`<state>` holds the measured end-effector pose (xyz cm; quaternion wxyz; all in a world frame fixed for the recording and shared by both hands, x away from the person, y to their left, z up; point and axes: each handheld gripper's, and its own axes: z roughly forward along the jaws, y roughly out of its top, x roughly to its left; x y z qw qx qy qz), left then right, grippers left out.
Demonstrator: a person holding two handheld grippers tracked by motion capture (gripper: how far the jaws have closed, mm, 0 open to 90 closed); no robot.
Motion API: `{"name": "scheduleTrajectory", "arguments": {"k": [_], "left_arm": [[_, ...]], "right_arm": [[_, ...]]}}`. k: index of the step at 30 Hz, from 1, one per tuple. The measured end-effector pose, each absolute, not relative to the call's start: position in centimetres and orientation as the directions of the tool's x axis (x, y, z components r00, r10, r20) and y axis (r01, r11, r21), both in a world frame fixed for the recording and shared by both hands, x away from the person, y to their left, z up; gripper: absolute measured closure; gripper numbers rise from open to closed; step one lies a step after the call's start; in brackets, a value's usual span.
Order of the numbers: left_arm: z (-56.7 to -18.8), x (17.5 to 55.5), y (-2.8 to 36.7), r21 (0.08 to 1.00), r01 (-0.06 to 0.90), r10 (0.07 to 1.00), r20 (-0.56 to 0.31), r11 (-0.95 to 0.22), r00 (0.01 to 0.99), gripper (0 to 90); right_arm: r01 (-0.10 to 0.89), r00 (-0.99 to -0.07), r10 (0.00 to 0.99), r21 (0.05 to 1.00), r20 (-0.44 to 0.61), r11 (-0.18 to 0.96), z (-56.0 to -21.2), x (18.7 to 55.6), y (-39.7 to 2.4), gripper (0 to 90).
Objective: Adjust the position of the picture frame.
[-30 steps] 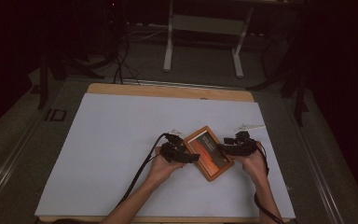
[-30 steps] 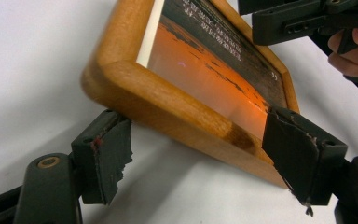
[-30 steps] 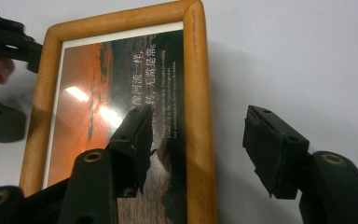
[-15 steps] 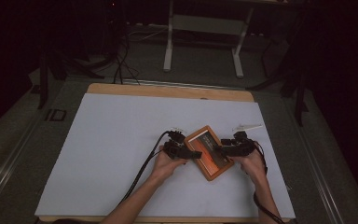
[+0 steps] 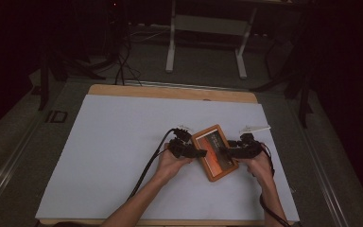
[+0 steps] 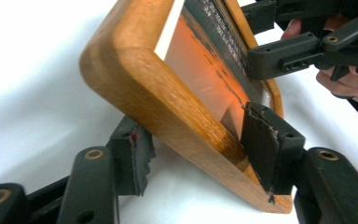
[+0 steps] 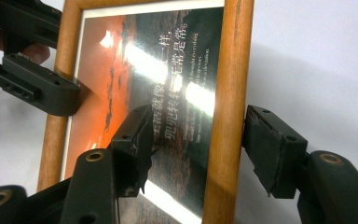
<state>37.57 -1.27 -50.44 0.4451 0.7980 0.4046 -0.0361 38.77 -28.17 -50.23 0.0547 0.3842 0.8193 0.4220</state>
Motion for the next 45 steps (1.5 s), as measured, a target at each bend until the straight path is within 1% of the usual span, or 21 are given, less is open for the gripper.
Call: {"name": "scheduleTrajectory", "arguments": {"k": [4, 5, 8, 10, 12, 14, 17, 20, 24, 25, 27, 28, 32, 36, 39, 45], "left_arm": [[-48.5, 36.4, -2.1, 0.715, 0.625, 0.622, -0.343, -0.313, 0.704, 51.4], [-48.3, 36.2, -2.3, 0.723, 0.615, 0.621, -0.332, -0.316, 0.71, 52.3], [-47.9, 35.8, -2.6, 0.736, 0.585, 0.62, -0.291, -0.341, 0.729, 53.2], [-47.8, 35.7, -2.6, 0.741, 0.583, 0.615, -0.297, -0.335, 0.731, 53.8], [-47.8, 35.8, -2.5, 0.741, 0.584, 0.607, -0.307, -0.331, 0.733, 54.7], [-47.8, 35.9, -2.3, 0.739, 0.588, 0.598, -0.319, -0.329, 0.736, 55.2], [-47.9, 36.3, -1.9, 0.733, 0.603, 0.573, -0.36, -0.314, 0.736, 57.3], [-47.9, 36.3, -1.4, 0.734, 0.609, 0.567, -0.375, -0.301, 0.733, 58.5], [-47.7, 36.4, -0.7, 0.733, 0.619, 0.563, -0.396, -0.282, 0.725, 61.8], [-47.6, 36.5, -0.3, 0.734, 0.622, 0.563, -0.403, -0.272, 0.722, 61.8], [-47.5, 36.5, 0.6, 0.735, 0.624, 0.564, -0.406, -0.266, 0.719, 63.4], [-47.5, 36.5, 1.0, 0.735, 0.626, 0.562, -0.412, -0.26, 0.717, 63.4], [-47.2, 36.4, 3.3, 0.749, 0.622, 0.543, -0.433, -0.227, 0.72, 66.4], [-46.8, 36.3, 5.2, 0.757, 0.62, 0.544, -0.438, -0.206, 0.716, 66.0], [-46.8, 36.3, 6.8, 0.756, 0.625, 0.543, -0.447, -0.195, 0.711, 65.5], [-47.2, 37.0, 9.8, 0.745, 0.646, 0.493, -0.505, -0.167, 0.709, 65.1]], "right_arm": [[0.566, -0.716, 0.643, 0.766, 0.272, 0.306, -49.5, 38.5, -29.2, 43.9], [0.567, -0.719, 0.63, 0.772, 0.293, 0.288, -49.4, 38.6, -29.5, 42.4], [0.577, -0.715, 0.617, 0.776, 0.329, 0.256, -49.5, 38.8, -30.0, 33.6], [0.588, -0.716, 0.606, 0.768, 0.347, 0.255, -49.7, 38.9, -30.2, 31.2], [0.594, -0.722, 0.591, 0.761, 0.361, 0.262, -49.9, 39.0, -30.2, 30.9], [0.595, -0.731, 0.576, 0.756, 0.367, 0.273, -49.9, 39.0, -30.0, 32.4], [0.591, -0.743, 0.557, 0.754, 0.37, 0.287, -49.9, 38.9, -29.8, 35.0], [0.584, -0.748, 0.564, 0.751, 0.35, 0.309, -49.6, 38.8, -29.4, 36.1], [0.58, -0.754, 0.554, 0.753, 0.351, 0.312, -49.3, 38.6, -29.0, 41.2], [0.58, -0.754, 0.554, 0.753, 0.351, 0.312, -49.3, 38.6, -29.0, 41.2], [0.564, -0.769, 0.543, 0.757, 0.337, 0.329, -49.0, 38.3, -28.2, 45.6], [0.564, -0.769, 0.543, 0.757, 0.337, 0.329, -49.0, 38.3, -28.2, 45.6], [0.549, -0.785, 0.523, 0.764, 0.331, 0.34, -48.6, 38.1, -26.9, 50.5], [0.534, -0.805, 0.487, 0.771, 0.339, 0.347, -48.7, 37.9, -25.3, 55.2], [0.539, -0.806, 0.472, 0.772, 0.357, 0.337, -48.9, 37.8, -24.1, 56.8], [0.568, -0.799, 0.431, 0.762, 0.419, 0.312, -49.3, 37.5, -22.3, 62.3]]}}
